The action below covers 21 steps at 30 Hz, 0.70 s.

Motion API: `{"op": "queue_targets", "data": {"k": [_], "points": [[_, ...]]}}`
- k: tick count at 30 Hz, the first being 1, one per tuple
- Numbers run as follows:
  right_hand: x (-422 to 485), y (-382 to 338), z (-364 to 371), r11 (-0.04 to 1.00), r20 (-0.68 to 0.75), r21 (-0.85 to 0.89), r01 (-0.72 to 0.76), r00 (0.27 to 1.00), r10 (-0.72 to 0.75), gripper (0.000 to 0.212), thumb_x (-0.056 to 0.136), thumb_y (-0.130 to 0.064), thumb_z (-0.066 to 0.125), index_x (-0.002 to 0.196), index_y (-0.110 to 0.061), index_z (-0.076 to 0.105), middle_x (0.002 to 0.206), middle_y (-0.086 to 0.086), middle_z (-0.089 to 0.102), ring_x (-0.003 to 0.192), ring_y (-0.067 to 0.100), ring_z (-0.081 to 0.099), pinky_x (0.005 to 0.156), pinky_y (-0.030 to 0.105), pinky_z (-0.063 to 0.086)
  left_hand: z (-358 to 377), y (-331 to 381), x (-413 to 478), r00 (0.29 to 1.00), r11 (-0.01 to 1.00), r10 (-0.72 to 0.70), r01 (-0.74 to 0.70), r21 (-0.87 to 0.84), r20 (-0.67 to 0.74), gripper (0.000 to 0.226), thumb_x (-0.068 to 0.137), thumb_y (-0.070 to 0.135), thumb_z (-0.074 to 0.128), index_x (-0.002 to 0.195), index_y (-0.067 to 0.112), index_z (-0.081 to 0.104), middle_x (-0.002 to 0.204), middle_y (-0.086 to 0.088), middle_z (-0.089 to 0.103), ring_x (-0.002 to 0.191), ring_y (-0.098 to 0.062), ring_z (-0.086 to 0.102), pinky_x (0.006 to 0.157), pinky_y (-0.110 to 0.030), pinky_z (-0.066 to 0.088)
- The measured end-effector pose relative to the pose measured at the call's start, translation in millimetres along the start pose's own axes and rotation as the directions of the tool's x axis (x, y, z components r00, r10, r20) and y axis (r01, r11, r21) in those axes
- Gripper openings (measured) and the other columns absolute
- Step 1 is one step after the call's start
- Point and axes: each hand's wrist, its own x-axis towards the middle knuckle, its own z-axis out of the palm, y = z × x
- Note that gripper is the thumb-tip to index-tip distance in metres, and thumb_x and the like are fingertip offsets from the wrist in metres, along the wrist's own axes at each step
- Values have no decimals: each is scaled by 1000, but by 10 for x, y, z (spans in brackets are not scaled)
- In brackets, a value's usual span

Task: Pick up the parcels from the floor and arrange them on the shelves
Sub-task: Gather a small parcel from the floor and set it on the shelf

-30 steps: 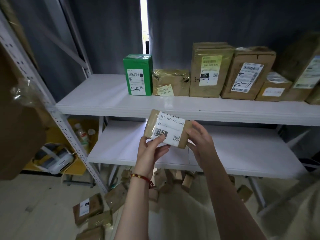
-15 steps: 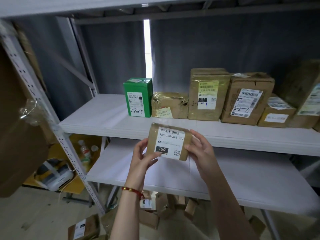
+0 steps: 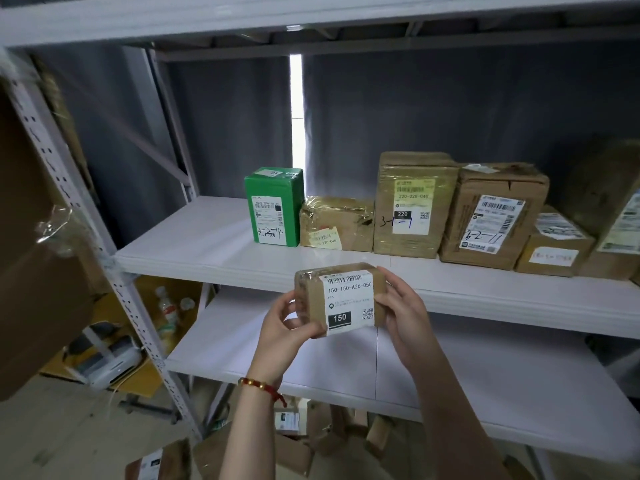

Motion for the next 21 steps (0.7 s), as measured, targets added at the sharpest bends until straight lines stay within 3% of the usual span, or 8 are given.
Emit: {"op": "queue_targets", "data": {"k": [3, 7, 9, 11, 16, 21], "points": [[30, 50, 62, 999, -15, 13, -30, 999, 30, 44, 94, 6, 49, 136, -7, 54, 128, 10, 66, 119, 23, 63, 104, 44, 48, -80, -49, 32, 995, 1000, -24, 23, -11, -100, 73, 51, 11, 77, 120, 20, 57, 116, -2, 63, 95, -18, 68, 66, -24, 55], [56, 142, 130, 998, -27, 8, -66, 997, 66, 35, 95, 1, 55, 125, -15, 63, 121, 2, 70, 115, 19, 65, 101, 39, 49, -246, -15, 89, 968, 997, -39, 23, -71, -248, 72, 59, 0, 78, 125, 13, 52, 119, -4, 62, 87, -9, 67, 66, -28, 56], [70, 185, 169, 997, -37, -1, -75, 996, 75, 34, 95, 0, 56, 125, -15, 63, 121, 2, 70, 114, 19, 66, 100, 38, 50, -349, 43, 146, 946, 990, -57, 11, -143, -319, 67, 65, -10, 72, 126, 10, 49, 118, -8, 61, 92, -14, 65, 64, -27, 54], [96, 221, 228, 997, -55, -6, -83, 995, 82, 34, 95, 0, 56, 125, -14, 64, 121, 3, 70, 112, 19, 67, 99, 38, 51, -440, 96, 222, 933, 976, -68, -11, -216, -353, 70, 56, -4, 68, 122, 10, 46, 116, -12, 61, 95, -21, 62, 59, -25, 51], [199, 255, 489, 995, -49, 7, -98, 994, 98, 34, 94, -1, 58, 125, -14, 63, 122, 4, 69, 113, 20, 66, 100, 39, 51, -569, 178, 449, 946, 984, -58, 1, -177, -318, 77, 47, 2, 58, 123, 10, 47, 118, -18, 61, 99, -28, 62, 64, -32, 52], [355, 166, 729, 998, -17, -38, -47, 999, 46, 42, 90, 4, 60, 128, -13, 59, 126, 3, 64, 118, 18, 62, 95, 31, 53, -557, 291, 700, 980, 996, -53, 39, -79, -192, 75, 49, 1, 57, 123, 13, 50, 121, -11, 61, 98, -28, 64, 75, -42, 52]]}}
